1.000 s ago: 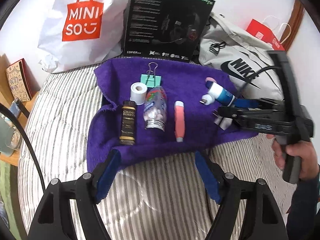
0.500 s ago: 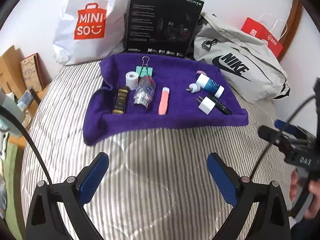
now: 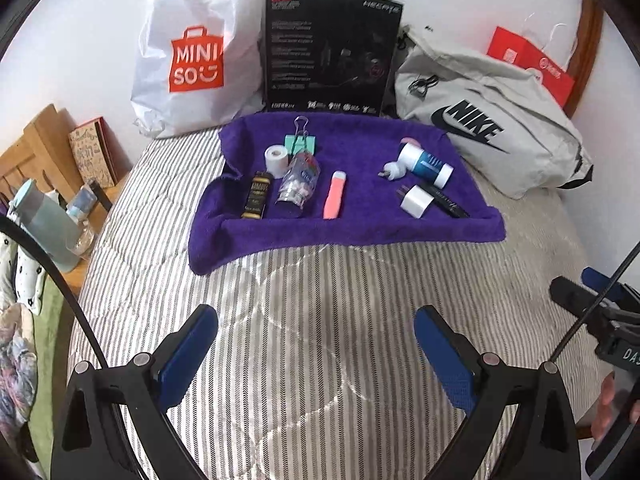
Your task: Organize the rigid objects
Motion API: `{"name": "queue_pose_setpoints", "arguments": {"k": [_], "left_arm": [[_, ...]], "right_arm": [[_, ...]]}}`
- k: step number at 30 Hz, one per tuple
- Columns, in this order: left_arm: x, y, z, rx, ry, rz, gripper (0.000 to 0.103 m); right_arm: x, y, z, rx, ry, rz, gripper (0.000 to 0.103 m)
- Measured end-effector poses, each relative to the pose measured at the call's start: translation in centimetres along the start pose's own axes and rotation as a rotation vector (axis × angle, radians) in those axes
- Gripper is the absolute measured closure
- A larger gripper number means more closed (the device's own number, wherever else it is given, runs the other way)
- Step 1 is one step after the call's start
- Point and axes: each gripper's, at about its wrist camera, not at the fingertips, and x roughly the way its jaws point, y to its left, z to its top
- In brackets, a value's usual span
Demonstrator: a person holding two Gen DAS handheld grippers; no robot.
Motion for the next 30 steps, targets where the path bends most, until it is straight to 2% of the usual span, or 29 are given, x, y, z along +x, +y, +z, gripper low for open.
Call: {"name": "queue_pose_setpoints", "arguments": {"k": [8,30], "left_arm": [[-1.7,-0.6,0.1,0.017,-0.051,0.010,0.003],[-2.7,-0.8,0.1,0.033,-0.070,0.033,0.001]], "right_arm": [[-0.3,0.4,-0.7,-0.010,0.000,0.000,0.000],[-1.3,1.1,-1.0,-0.039,-0.012,-0.006,0.000]]}}
